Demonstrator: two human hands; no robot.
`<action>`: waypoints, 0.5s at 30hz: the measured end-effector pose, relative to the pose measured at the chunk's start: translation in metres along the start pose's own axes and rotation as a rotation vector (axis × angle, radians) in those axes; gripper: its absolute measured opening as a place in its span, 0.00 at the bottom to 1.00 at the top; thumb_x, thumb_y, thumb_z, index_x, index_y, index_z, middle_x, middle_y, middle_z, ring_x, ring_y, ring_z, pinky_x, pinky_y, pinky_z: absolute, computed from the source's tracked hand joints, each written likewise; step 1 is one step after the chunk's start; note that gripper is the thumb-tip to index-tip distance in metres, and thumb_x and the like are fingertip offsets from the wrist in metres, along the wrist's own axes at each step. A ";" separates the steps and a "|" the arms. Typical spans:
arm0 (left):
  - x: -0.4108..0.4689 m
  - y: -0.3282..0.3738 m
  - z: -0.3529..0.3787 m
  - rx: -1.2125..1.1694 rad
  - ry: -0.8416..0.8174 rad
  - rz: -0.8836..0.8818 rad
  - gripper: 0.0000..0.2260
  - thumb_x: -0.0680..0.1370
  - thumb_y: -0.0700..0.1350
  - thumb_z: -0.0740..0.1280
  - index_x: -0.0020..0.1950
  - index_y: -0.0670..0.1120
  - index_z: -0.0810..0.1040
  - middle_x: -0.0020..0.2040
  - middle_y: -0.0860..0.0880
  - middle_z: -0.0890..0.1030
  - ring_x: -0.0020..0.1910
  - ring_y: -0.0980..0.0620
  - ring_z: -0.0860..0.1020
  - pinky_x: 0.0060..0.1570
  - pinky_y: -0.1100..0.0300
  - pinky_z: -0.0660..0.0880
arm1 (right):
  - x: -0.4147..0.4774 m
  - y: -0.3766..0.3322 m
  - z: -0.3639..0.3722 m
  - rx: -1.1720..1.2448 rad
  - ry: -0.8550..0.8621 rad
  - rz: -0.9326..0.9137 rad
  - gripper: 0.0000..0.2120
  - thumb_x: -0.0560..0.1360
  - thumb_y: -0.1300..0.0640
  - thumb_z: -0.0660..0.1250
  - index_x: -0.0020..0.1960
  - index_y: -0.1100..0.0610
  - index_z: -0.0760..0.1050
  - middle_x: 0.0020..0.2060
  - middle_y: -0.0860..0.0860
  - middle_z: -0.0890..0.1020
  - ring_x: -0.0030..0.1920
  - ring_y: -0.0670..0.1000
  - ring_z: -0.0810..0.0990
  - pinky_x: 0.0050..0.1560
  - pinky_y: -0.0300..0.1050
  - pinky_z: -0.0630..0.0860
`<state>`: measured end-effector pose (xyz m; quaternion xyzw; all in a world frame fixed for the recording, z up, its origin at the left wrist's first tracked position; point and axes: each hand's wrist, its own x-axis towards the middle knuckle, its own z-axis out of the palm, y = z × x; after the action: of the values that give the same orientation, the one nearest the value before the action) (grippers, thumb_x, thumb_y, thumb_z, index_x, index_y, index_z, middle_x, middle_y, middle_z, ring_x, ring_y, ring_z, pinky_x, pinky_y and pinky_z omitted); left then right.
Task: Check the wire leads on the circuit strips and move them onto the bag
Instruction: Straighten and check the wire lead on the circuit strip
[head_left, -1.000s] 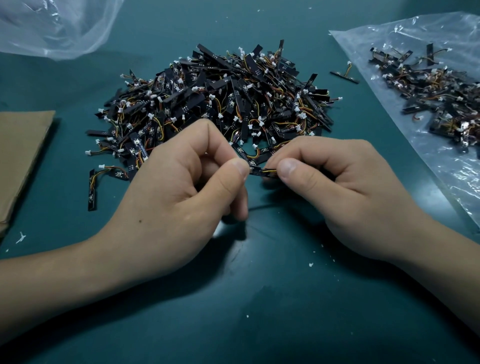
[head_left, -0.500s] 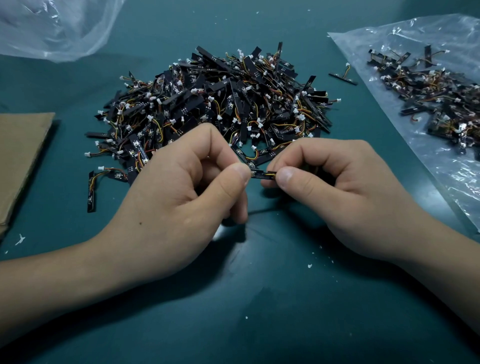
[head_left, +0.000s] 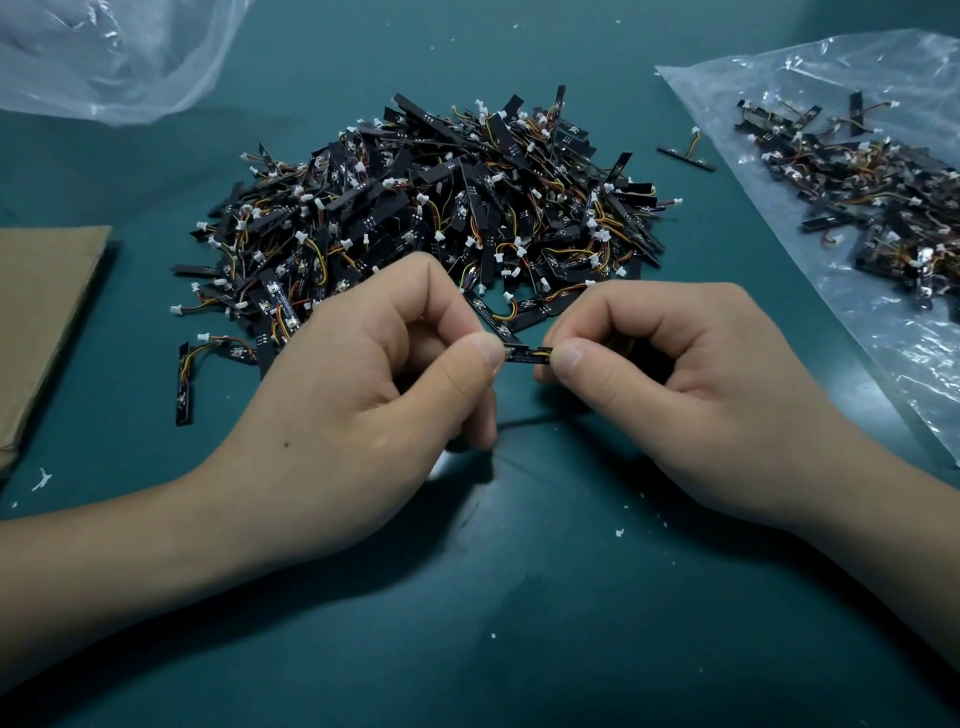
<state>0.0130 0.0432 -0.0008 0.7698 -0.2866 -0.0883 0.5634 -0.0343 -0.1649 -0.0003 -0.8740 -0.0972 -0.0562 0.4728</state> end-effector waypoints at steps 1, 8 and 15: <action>0.000 0.000 0.000 -0.002 0.000 0.002 0.06 0.78 0.51 0.64 0.43 0.52 0.72 0.32 0.50 0.83 0.28 0.46 0.79 0.28 0.59 0.71 | 0.000 0.000 0.000 0.013 0.003 0.000 0.08 0.78 0.53 0.67 0.41 0.52 0.81 0.34 0.49 0.82 0.33 0.46 0.76 0.36 0.41 0.72; 0.000 0.001 0.000 0.005 0.007 0.000 0.06 0.78 0.52 0.65 0.43 0.52 0.73 0.33 0.50 0.83 0.27 0.44 0.77 0.26 0.63 0.69 | 0.001 0.000 -0.001 0.118 -0.039 0.005 0.13 0.78 0.48 0.66 0.42 0.55 0.81 0.34 0.56 0.83 0.34 0.57 0.80 0.36 0.55 0.75; 0.000 0.000 0.000 0.008 0.015 0.009 0.06 0.78 0.52 0.64 0.43 0.52 0.73 0.32 0.50 0.83 0.26 0.47 0.77 0.26 0.64 0.69 | 0.000 0.000 -0.001 0.086 -0.040 -0.007 0.09 0.78 0.53 0.67 0.42 0.54 0.81 0.35 0.54 0.84 0.34 0.53 0.79 0.36 0.50 0.75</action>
<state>0.0126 0.0432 -0.0005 0.7714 -0.2862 -0.0790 0.5628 -0.0338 -0.1656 -0.0001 -0.8536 -0.1122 -0.0360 0.5075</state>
